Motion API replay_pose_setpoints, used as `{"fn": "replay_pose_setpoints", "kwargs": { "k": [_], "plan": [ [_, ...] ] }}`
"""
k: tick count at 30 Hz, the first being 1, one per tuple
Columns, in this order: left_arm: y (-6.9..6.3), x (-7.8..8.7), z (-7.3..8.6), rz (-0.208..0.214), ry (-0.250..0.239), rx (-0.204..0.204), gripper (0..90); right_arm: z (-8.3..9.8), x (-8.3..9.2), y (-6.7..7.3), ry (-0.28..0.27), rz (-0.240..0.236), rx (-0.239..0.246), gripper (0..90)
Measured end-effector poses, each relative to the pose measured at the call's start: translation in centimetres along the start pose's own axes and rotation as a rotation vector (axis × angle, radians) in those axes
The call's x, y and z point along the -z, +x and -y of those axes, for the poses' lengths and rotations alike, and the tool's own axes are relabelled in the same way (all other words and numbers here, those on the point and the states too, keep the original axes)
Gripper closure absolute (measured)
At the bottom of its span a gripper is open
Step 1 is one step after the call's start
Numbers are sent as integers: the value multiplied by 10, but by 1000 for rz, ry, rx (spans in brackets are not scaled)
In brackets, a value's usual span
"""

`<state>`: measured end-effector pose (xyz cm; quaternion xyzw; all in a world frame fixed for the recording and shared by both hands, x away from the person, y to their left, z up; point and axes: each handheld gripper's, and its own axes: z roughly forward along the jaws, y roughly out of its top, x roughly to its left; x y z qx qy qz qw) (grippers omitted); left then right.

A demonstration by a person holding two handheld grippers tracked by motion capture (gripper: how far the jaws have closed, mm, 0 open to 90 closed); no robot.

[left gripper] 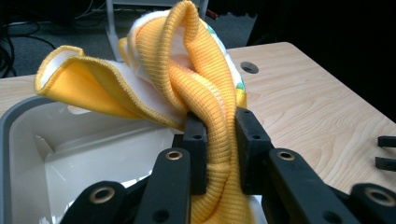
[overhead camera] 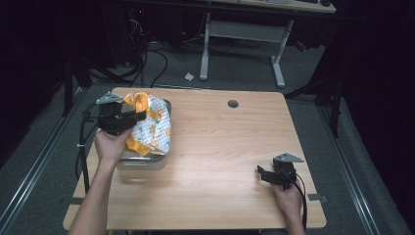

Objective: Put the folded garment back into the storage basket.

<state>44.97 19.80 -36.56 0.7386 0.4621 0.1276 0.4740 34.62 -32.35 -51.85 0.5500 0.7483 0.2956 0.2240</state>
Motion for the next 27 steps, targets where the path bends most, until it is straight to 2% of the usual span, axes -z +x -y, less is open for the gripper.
{"fn": "replay_pose_setpoints", "kwargs": {
  "k": [9, 17, 27],
  "plan": [
    [13, -11, 8, -17, 38, 12, 769, 0, 0, 0, 0, 0, 0, 274],
    [24, -19, 17, -34, 64, 41, 769, 0, 0, 0, 0, 0, 0, 274],
    [33, -36, 22, -64, 123, 32, 767, 0, 0, 0, 0, 1, -1, 274]
  ]
}}
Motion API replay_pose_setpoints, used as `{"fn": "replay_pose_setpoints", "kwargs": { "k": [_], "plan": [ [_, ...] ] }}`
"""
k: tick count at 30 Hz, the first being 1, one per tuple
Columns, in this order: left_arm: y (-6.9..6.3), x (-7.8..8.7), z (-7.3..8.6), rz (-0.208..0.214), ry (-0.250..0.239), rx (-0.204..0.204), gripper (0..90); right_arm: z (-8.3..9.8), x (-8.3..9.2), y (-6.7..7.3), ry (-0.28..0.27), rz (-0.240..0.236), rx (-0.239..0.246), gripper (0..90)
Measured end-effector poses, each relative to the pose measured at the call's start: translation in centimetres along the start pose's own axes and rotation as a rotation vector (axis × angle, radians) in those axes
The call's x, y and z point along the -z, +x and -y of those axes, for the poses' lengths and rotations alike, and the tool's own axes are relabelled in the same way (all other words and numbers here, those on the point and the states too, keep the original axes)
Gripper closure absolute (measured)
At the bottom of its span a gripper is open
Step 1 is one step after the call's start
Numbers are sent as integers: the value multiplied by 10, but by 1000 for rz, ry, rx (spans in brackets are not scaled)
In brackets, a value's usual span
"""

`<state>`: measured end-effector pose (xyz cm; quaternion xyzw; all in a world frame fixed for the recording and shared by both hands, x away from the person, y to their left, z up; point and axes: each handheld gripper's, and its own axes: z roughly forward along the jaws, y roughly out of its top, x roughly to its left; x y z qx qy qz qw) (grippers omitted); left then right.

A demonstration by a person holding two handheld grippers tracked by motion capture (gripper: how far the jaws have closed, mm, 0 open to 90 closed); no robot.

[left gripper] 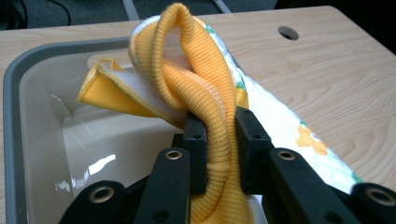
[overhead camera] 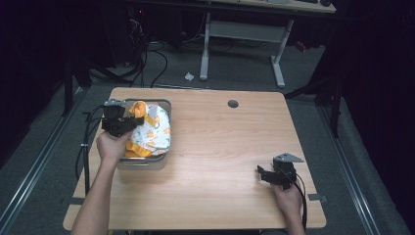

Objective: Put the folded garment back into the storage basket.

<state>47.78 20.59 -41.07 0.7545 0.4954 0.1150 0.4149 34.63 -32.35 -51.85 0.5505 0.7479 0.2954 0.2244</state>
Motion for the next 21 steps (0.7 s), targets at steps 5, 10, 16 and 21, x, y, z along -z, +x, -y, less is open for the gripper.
{"fn": "replay_pose_setpoints", "kwargs": {
  "k": [5, 10, 16, 21],
  "plan": [
    [0, -6, 1, -14, 23, -2, 765, 0, 0, 0, 0, 0, 0, 274],
    [3, -14, 3, -49, 55, -10, 765, 0, 0, 0, 0, 0, 0, 274],
    [-2, -24, 4, -99, 96, -53, 764, 0, 0, 0, 0, 0, 0, 274],
    [-2, -31, 6, -115, 125, -51, 762, 0, 0, 0, 0, 0, 0, 274]
  ]
}}
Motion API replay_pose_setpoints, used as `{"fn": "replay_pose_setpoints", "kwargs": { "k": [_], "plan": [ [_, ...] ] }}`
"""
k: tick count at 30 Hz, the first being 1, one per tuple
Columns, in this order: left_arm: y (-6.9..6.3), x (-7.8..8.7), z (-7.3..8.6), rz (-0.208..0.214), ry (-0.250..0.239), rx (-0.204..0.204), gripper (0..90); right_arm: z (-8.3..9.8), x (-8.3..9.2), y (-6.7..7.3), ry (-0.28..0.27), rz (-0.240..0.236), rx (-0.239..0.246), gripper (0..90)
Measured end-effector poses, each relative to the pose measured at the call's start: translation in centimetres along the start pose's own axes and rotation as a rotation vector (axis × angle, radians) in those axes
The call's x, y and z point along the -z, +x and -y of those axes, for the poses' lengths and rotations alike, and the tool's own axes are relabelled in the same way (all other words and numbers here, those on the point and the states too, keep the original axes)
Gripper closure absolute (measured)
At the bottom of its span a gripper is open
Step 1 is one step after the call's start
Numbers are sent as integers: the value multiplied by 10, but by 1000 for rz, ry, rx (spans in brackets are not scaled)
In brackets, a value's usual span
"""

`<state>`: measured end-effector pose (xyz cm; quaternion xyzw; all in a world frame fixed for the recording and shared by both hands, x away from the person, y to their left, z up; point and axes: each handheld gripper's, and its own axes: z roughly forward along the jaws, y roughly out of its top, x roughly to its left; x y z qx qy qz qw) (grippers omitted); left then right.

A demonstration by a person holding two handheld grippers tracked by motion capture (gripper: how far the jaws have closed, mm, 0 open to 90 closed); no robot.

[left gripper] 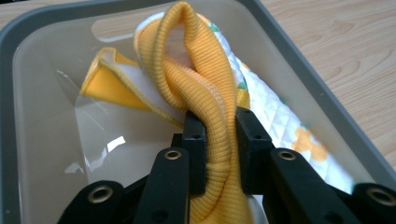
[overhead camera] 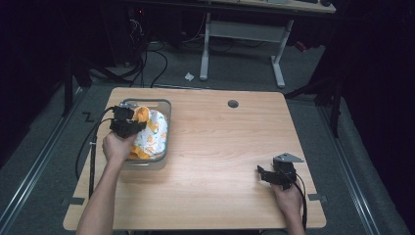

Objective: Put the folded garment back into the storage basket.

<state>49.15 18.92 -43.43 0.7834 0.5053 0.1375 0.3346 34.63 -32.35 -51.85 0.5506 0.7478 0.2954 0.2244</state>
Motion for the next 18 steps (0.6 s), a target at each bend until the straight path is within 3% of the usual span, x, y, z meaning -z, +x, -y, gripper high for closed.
{"fn": "replay_pose_setpoints", "kwargs": {
  "k": [7, 12, 18],
  "plan": [
    [-1, -7, 1, -42, 36, 6, 722, 0, 0, 0, 0, 0, 0, 274],
    [-1, -6, 1, -89, 51, 11, 605, 0, 0, 0, 0, 0, 0, 274],
    [1, 3, -1, -105, 9, 49, 447, 0, 0, 0, 0, 0, 0, 274]
  ]
}}
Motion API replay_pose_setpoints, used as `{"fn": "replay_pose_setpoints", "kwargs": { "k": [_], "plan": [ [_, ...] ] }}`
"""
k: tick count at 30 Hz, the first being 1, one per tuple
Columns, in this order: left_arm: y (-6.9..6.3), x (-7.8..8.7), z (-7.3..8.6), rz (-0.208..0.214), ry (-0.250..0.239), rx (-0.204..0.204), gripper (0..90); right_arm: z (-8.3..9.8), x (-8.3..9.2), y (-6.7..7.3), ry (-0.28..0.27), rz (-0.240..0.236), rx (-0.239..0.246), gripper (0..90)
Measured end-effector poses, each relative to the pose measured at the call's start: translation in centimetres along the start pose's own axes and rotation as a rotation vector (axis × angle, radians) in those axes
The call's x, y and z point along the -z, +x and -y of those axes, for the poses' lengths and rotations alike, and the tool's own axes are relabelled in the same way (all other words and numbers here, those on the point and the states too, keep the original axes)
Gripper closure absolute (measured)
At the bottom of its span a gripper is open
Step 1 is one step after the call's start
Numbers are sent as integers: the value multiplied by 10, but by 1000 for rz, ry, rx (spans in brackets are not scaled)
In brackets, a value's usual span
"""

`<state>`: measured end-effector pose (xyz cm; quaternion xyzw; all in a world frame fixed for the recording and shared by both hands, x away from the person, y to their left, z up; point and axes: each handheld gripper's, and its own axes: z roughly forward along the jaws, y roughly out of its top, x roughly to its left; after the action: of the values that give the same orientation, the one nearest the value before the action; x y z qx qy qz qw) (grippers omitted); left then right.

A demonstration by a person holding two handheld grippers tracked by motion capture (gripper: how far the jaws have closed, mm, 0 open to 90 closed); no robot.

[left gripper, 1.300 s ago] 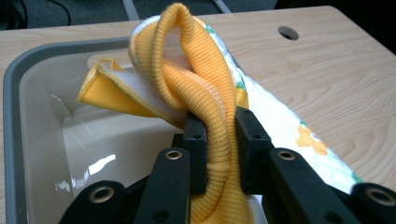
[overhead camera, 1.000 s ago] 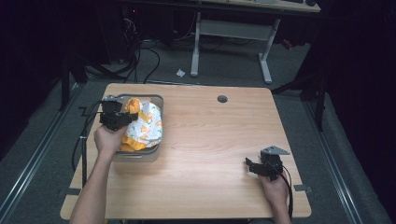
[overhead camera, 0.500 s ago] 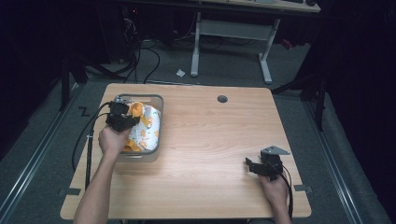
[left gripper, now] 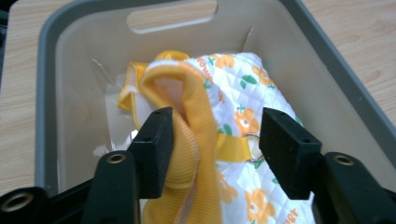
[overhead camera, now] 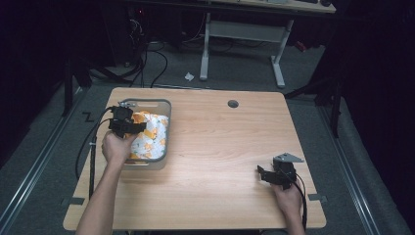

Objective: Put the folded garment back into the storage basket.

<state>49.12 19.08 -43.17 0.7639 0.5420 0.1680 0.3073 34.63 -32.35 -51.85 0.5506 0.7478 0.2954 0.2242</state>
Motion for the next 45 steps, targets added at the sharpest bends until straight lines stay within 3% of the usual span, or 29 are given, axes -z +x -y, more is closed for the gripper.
{"fn": "replay_pose_setpoints", "kwargs": {
  "k": [8, 21, 29, 38, 45],
  "plan": [
    [-8, 17, -2, 25, -82, -6, 411, 0, 0, 0, 0, 0, 0, 274],
    [-29, 34, -2, 98, -147, -38, 383, 0, 0, 0, 0, 0, 0, 274],
    [-41, 39, -1, 116, -163, -61, 372, 0, 0, 0, 0, 0, 0, 274],
    [-49, 43, 1, 146, -162, -33, 377, 0, 0, 0, 0, 0, 0, 274],
    [-58, 47, 2, 158, -171, -52, 362, 0, 0, 0, 0, 0, 0, 274]
  ]
}}
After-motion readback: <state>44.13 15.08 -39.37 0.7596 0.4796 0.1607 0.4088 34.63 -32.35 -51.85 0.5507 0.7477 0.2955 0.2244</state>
